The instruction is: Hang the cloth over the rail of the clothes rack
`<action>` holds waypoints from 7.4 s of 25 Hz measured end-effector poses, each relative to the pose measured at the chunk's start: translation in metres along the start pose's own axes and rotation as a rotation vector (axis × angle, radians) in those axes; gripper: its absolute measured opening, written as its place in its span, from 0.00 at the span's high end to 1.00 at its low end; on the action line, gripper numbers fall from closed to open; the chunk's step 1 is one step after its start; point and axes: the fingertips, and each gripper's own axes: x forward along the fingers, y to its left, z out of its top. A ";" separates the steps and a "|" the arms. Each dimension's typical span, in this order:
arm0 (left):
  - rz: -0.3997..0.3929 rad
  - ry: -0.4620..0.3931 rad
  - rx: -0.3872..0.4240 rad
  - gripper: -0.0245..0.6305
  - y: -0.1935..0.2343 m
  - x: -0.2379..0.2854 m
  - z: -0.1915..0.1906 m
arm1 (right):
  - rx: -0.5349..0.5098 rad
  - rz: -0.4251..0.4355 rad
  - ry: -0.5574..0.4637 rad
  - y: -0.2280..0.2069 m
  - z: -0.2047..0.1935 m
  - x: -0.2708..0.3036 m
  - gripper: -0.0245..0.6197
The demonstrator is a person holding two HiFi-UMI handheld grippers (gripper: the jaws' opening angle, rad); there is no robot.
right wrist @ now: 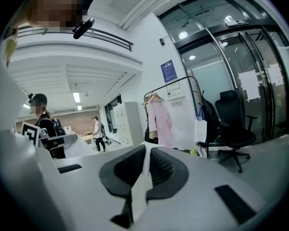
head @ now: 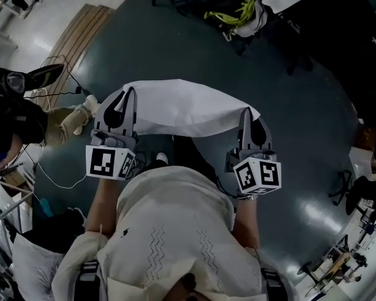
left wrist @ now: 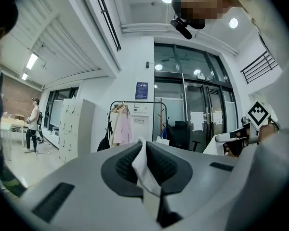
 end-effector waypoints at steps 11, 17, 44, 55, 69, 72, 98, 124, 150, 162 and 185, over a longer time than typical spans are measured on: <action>0.062 -0.099 0.000 0.92 0.028 0.162 0.050 | -0.014 0.065 -0.079 -0.080 0.100 0.146 0.93; 0.039 -0.086 -0.009 0.92 0.056 0.218 0.048 | -0.005 0.034 -0.061 -0.090 0.105 0.194 0.93; -0.310 -0.033 -0.052 0.92 0.286 0.524 0.068 | 0.068 -0.367 -0.092 -0.061 0.160 0.459 0.93; -0.320 0.045 -0.012 0.92 0.271 0.619 0.046 | 0.117 -0.381 -0.084 -0.148 0.165 0.537 0.93; -0.272 0.033 0.031 0.92 0.202 0.870 0.063 | 0.125 -0.320 -0.078 -0.360 0.244 0.688 0.93; -0.252 0.012 0.016 0.92 0.193 0.910 0.070 | 0.097 -0.302 -0.097 -0.394 0.270 0.713 0.93; -0.446 -0.040 -0.038 0.92 0.225 1.027 0.092 | 0.122 -0.458 -0.142 -0.402 0.313 0.754 0.93; -0.481 -0.454 0.292 0.92 0.181 1.054 0.364 | -0.241 -0.166 -0.459 -0.400 0.606 0.734 0.93; -0.336 -0.681 0.711 0.92 0.158 1.140 0.619 | -0.604 -0.305 -0.606 -0.389 0.877 0.741 0.93; -0.277 -0.669 0.716 0.92 0.157 1.213 0.668 | -0.553 -0.251 -0.578 -0.419 0.940 0.782 0.93; -0.247 -0.353 0.971 0.92 0.143 1.323 0.581 | -0.366 -0.045 -0.119 -0.522 0.885 0.867 0.83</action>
